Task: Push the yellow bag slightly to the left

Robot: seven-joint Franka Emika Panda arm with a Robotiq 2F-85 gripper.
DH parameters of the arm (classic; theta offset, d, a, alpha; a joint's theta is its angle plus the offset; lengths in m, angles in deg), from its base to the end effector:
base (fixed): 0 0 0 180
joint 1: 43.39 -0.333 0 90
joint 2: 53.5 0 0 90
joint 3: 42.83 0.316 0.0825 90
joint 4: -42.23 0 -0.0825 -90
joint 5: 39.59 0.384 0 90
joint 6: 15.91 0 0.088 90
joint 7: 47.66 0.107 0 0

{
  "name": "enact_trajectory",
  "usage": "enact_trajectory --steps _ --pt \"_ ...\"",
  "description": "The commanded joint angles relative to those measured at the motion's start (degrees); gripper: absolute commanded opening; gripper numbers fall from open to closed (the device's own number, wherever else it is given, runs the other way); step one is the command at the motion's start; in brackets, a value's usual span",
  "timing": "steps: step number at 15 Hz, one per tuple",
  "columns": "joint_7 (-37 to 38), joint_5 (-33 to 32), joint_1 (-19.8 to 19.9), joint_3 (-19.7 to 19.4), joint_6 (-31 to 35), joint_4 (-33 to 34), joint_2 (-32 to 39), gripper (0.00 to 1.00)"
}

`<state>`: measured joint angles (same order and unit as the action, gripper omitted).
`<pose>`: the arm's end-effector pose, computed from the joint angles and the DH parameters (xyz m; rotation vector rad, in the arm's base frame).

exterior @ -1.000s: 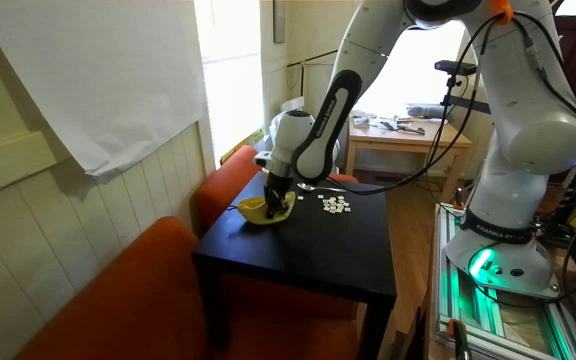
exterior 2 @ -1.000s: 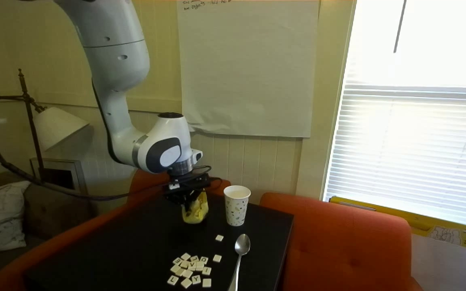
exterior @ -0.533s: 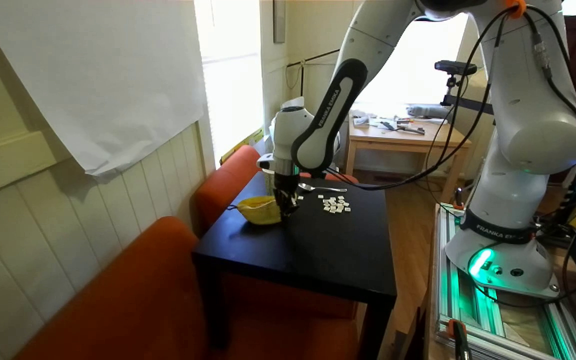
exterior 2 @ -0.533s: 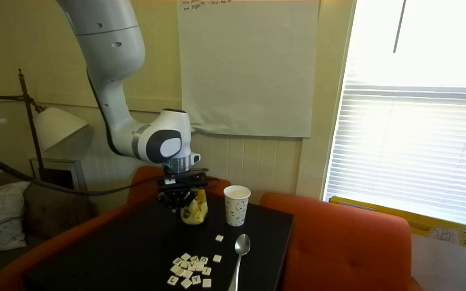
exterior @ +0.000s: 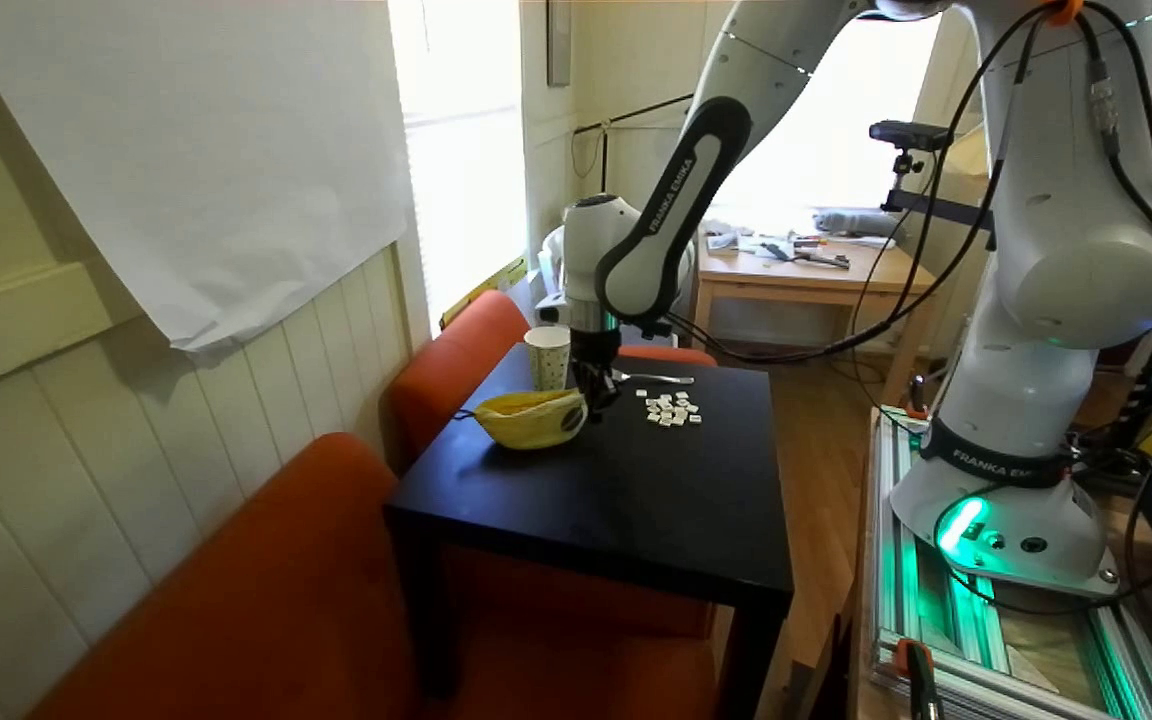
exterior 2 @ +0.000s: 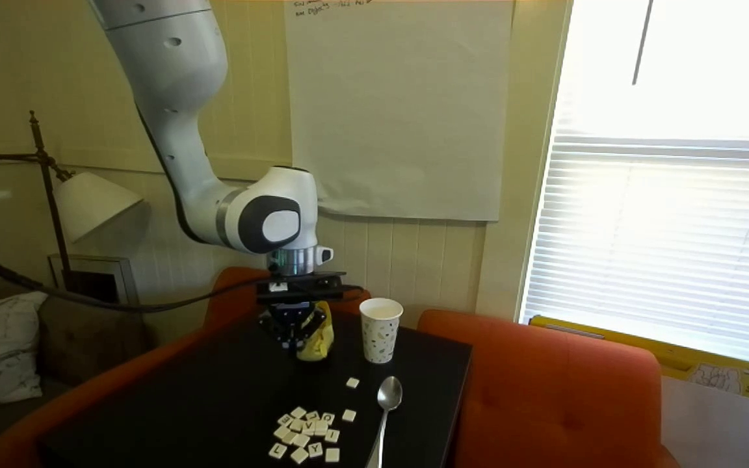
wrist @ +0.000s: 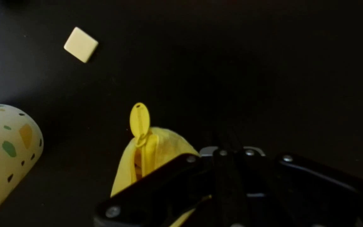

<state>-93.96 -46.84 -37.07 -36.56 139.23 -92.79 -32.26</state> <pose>0.5075 0.0066 0.1719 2.8131 1.3857 -0.0298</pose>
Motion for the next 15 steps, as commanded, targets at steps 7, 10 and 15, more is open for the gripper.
enact_trajectory --steps 7,10,15 --pt "3.0 1.4 -0.4 1.0 5.5 -0.7 2.4 0.0" --pt "5.0 -0.3 -0.9 0.9 11.9 0.0 4.3 0.0" --pt "7.5 -5.0 -3.3 -2.5 18.8 1.3 6.5 0.0"
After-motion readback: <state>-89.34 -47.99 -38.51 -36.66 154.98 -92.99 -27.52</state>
